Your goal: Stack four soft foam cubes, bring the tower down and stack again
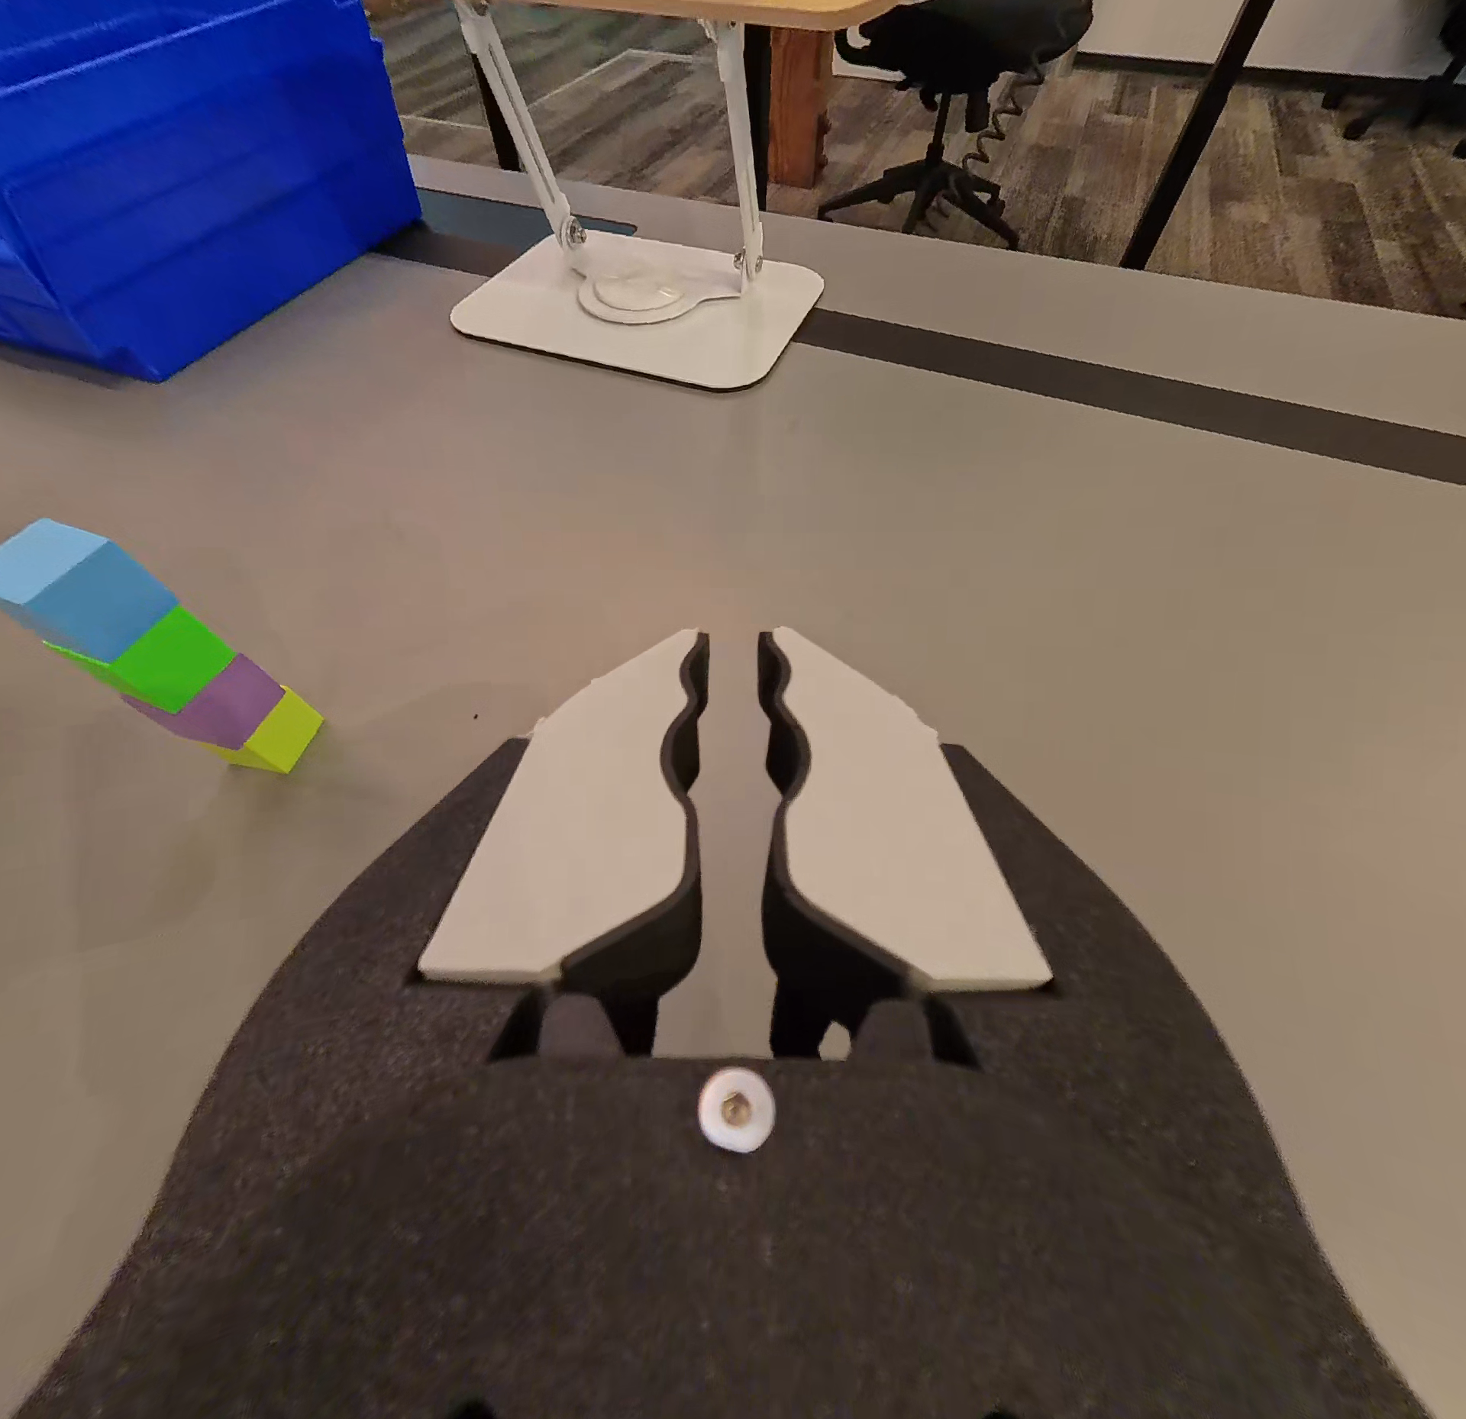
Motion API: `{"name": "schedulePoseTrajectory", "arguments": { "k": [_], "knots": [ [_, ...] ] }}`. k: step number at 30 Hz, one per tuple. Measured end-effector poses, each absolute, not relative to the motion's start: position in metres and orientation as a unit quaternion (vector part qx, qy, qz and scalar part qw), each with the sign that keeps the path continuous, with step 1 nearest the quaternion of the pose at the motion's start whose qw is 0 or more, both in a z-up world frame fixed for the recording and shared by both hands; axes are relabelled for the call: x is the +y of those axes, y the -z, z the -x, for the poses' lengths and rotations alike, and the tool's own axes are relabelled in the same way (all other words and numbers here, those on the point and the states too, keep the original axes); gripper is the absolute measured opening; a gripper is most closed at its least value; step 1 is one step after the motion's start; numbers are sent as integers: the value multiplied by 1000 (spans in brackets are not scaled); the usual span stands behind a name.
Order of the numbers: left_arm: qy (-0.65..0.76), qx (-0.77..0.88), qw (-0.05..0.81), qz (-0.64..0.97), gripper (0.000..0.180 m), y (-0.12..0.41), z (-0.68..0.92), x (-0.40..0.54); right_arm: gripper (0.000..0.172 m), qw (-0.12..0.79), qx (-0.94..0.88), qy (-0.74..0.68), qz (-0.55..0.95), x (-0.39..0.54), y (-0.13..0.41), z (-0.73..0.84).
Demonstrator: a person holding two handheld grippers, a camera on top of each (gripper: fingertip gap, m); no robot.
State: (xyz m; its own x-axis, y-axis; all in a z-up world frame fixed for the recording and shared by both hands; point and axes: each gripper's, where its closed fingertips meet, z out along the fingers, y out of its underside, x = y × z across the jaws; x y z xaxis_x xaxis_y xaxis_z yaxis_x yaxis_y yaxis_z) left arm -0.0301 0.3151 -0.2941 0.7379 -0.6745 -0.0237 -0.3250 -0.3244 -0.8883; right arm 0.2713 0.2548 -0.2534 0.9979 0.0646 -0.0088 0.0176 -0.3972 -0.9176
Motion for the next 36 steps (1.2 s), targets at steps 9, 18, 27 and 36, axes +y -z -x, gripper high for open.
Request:
{"name": "schedulePoseTrajectory", "arguments": {
  "k": [9, 18, 27, 36],
  "knots": [
    [192, 276, 470, 816, 21, 307, 40, 329, 38, 518, -59, 3, 854, 260, 271, -263],
    [165, 298, 456, 822, 27, 315, 37, 329, 55, 510, -58, 2, 858, 261, 277, -263],
    [114, 342, 466, 808, 27, 318, 30, 324, 60, 514, -64, 7, 855, 261, 276, -259],
    [87, 363, 469, 800, 24, 320, 27, 322, 66, 516, -45, -1, 855, 261, 278, -265]
  ]
}}
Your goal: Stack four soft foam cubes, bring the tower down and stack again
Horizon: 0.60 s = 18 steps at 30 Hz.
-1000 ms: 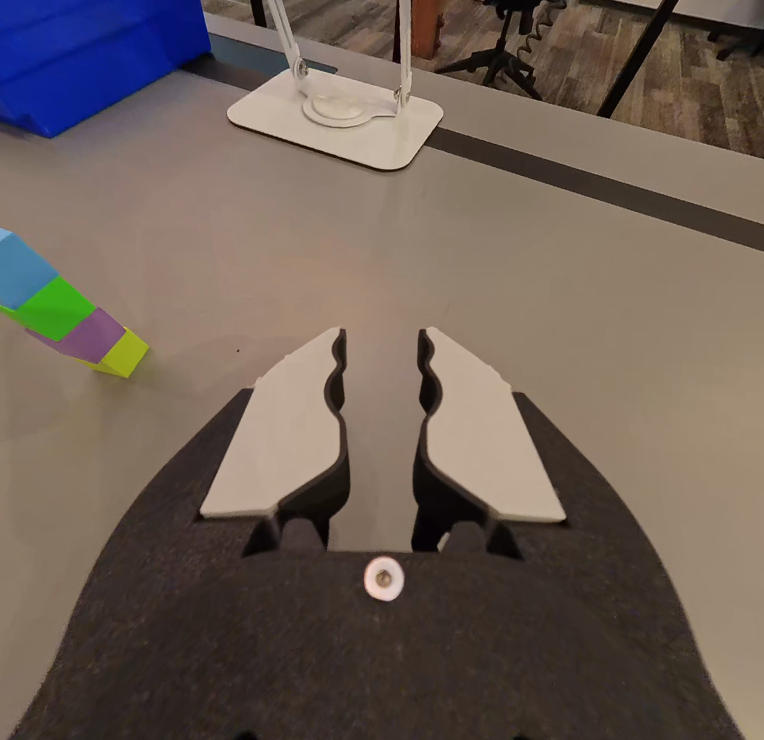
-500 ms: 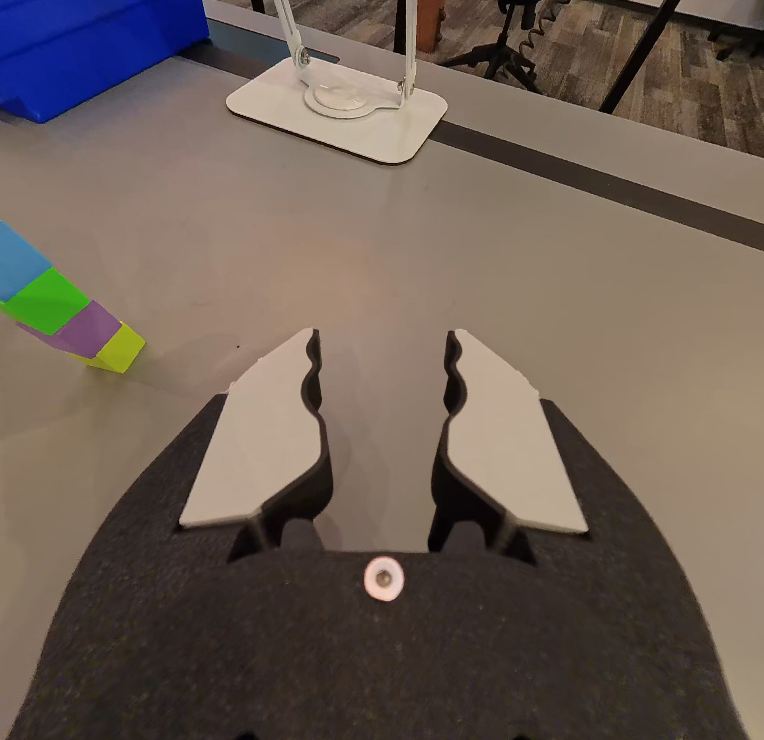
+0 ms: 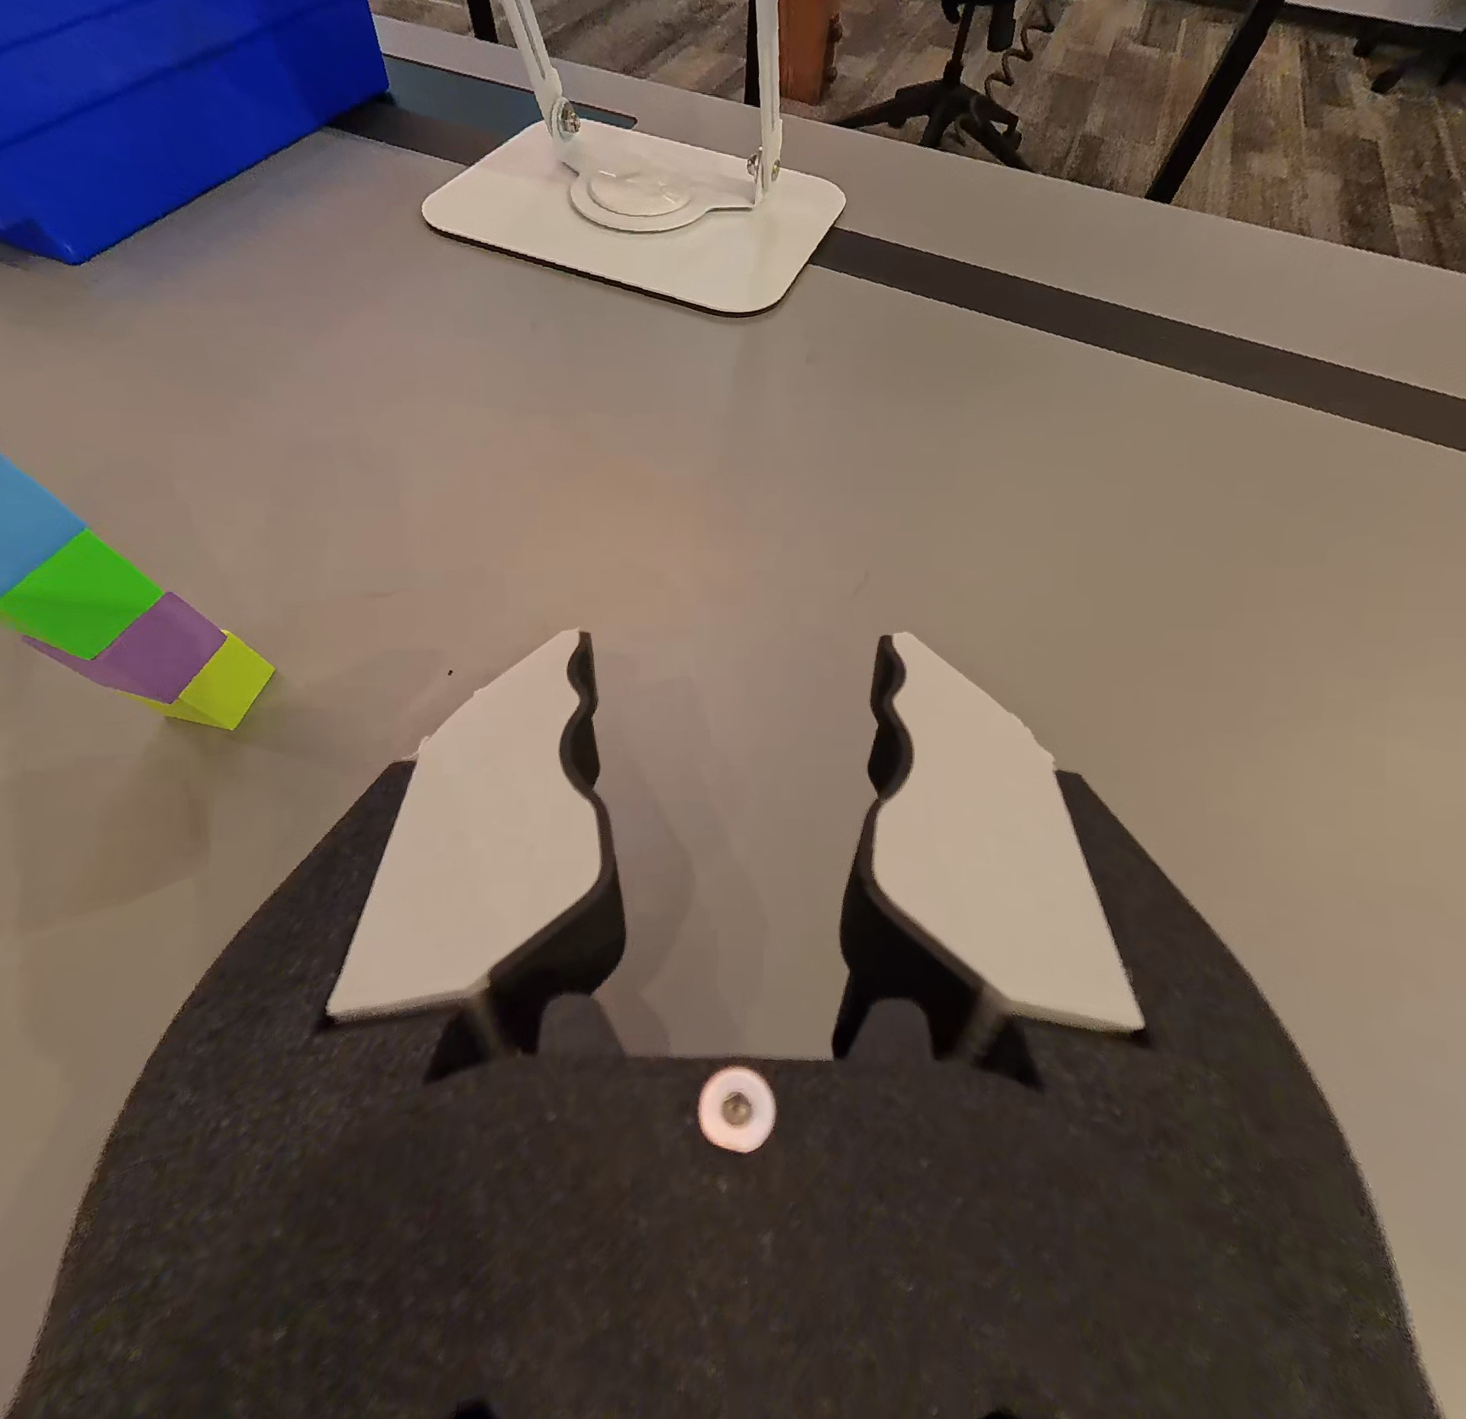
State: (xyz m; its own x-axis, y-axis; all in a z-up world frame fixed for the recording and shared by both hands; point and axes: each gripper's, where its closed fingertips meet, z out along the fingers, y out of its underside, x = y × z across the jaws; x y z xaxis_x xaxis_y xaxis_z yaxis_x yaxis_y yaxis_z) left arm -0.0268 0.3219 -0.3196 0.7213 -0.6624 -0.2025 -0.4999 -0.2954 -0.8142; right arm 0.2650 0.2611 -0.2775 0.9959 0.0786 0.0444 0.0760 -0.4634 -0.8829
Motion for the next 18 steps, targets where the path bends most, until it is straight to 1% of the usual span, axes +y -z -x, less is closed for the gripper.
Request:
{"name": "schedulePoseTrajectory", "arguments": {
  "k": [4, 12, 18],
  "knots": [
    [95, 359, 468, 802, 24, 319, 27, 322, 75, 518, -46, 3, 854, 262, 279, -266],
    [82, 362, 478, 796, 27, 317, 27, 322, 84, 517, -53, 40, 853, 263, 277, -271],
    [91, 352, 482, 797, 30, 315, 29, 323, 86, 512, -73, 64, 853, 264, 275, -269]
  ]
}}
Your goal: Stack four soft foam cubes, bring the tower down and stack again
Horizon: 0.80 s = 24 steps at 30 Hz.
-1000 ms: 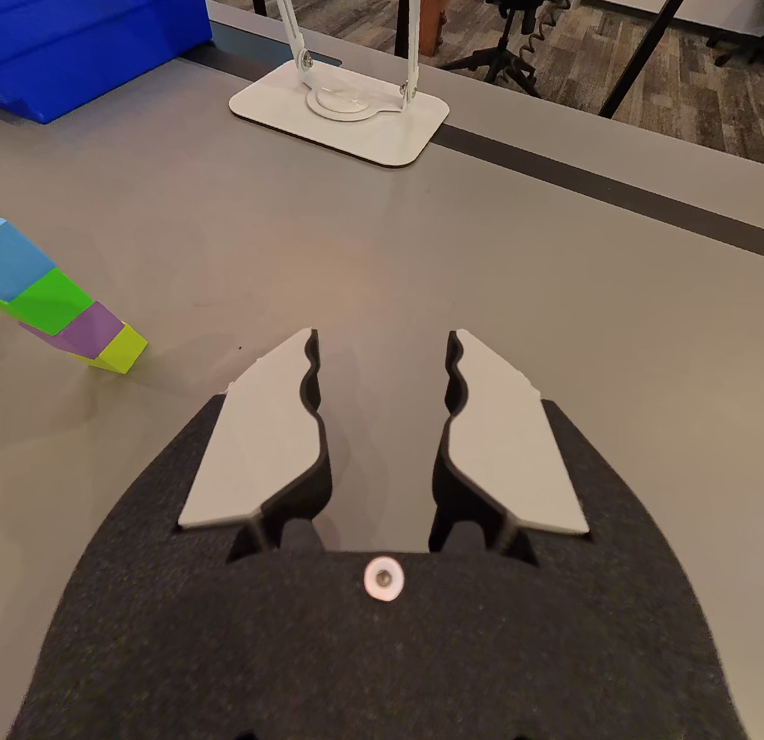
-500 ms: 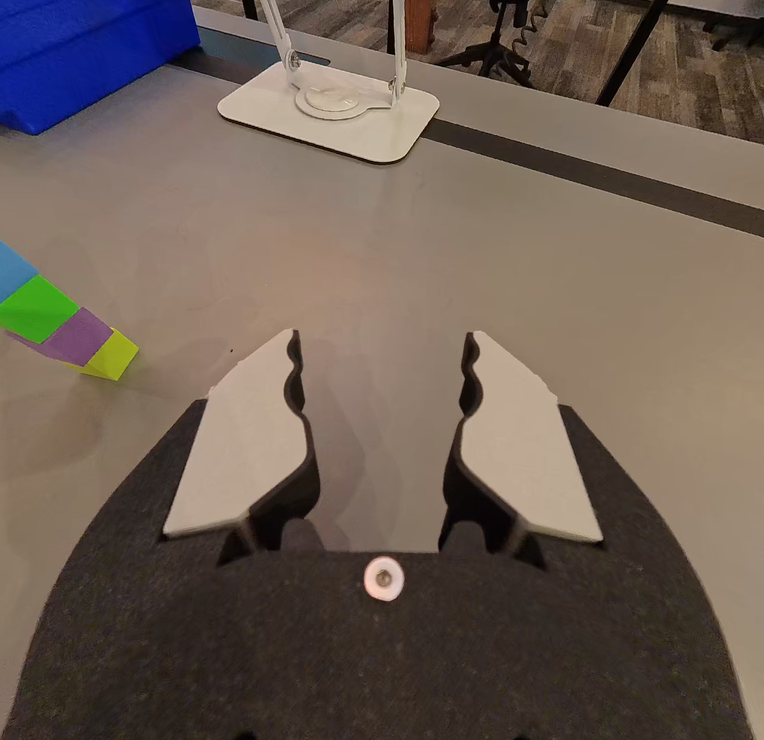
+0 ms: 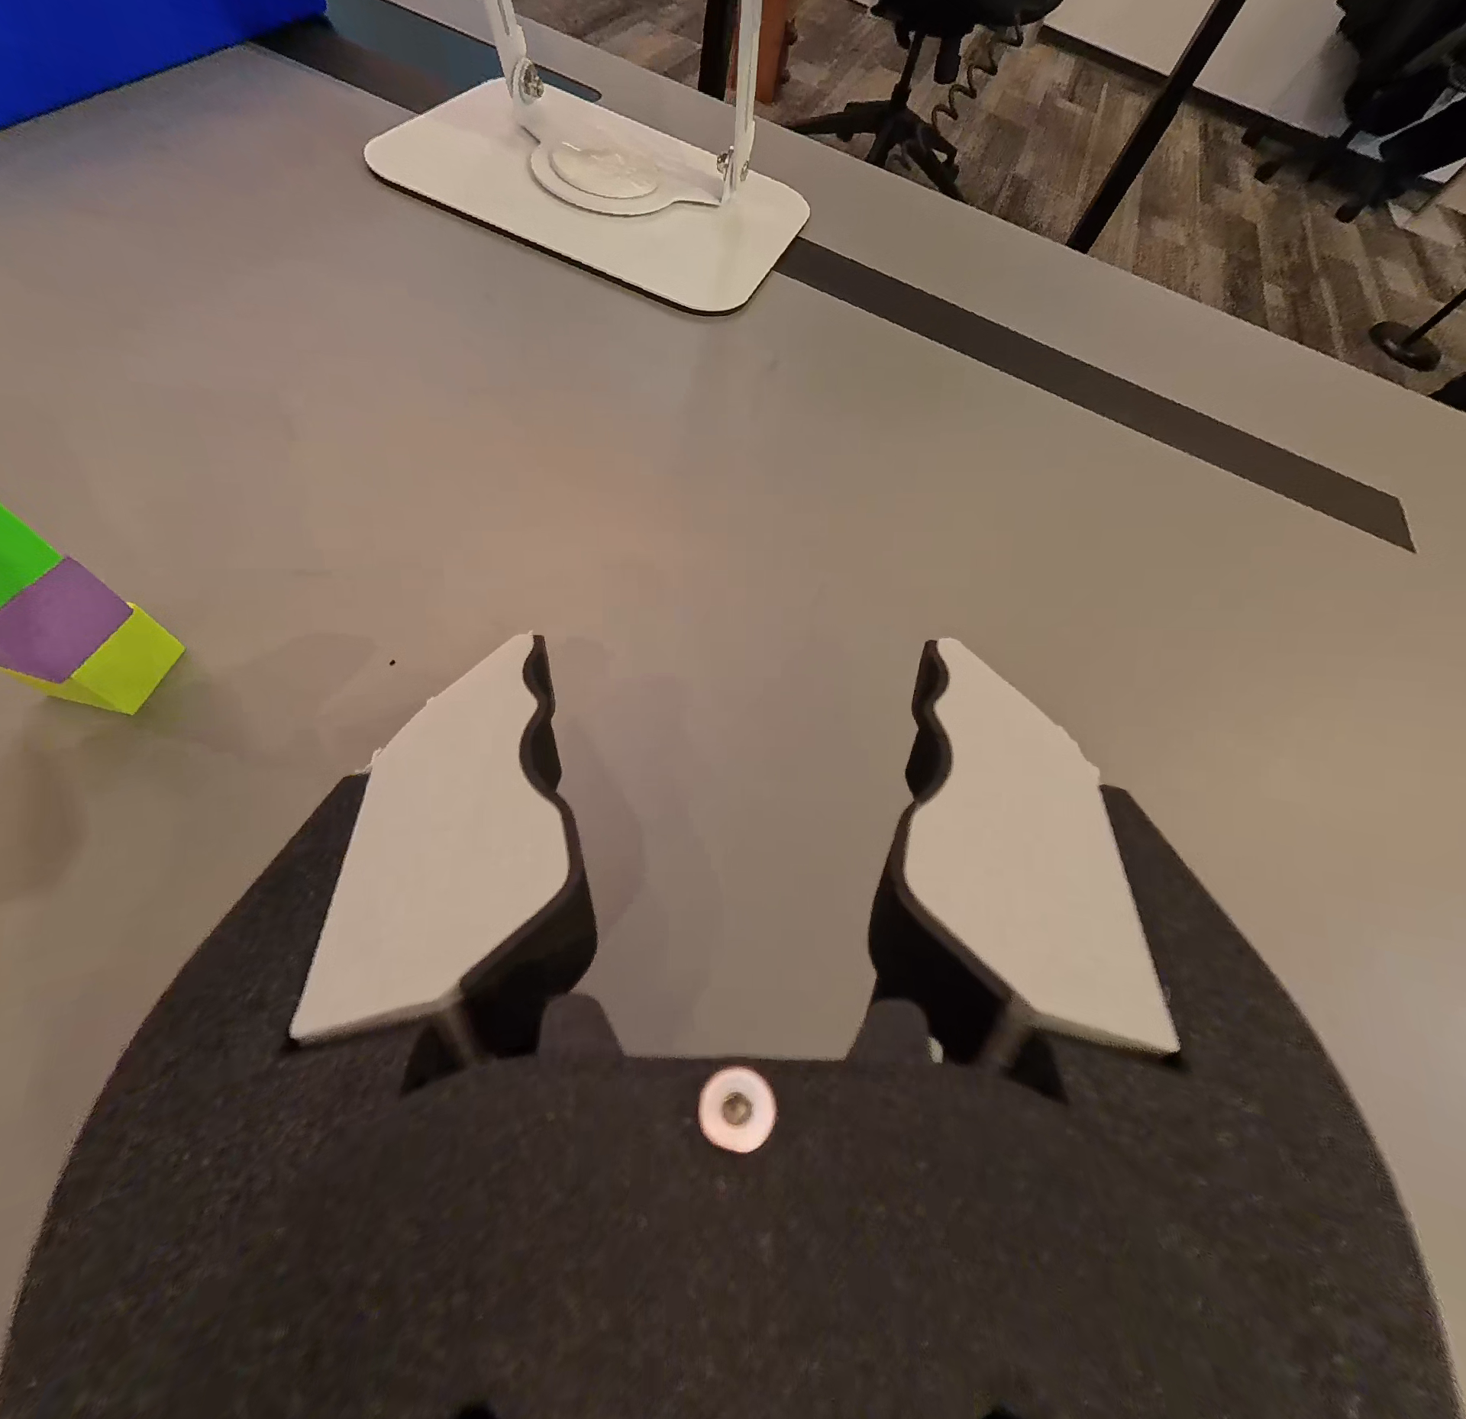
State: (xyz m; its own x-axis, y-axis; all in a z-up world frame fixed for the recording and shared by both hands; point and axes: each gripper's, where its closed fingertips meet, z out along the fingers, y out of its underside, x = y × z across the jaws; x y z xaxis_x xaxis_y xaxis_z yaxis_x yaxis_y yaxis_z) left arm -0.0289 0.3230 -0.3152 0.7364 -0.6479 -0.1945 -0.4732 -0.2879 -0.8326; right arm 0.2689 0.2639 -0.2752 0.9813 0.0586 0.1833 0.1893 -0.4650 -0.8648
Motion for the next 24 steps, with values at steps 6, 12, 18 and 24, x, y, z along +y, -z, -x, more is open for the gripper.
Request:
{"name": "schedulePoseTrajectory", "arguments": {
  "k": [6, 12, 18, 24],
  "knots": [
    [93, 346, 483, 799, 31, 314, 30, 324, 79, 517, -72, 61, 851, 263, 273, -270],
    [86, 348, 486, 797, 34, 314, 30, 324, 93, 513, -51, 60, 855, 263, 277, -278],
    [86, 346, 489, 796, 38, 313, 30, 324, 98, 505, -55, 59, 859, 263, 281, -275],
    [88, 344, 490, 796, 39, 313, 31, 324, 100, 498, -55, 58, 864, 263, 285, -275]
  ]
}}
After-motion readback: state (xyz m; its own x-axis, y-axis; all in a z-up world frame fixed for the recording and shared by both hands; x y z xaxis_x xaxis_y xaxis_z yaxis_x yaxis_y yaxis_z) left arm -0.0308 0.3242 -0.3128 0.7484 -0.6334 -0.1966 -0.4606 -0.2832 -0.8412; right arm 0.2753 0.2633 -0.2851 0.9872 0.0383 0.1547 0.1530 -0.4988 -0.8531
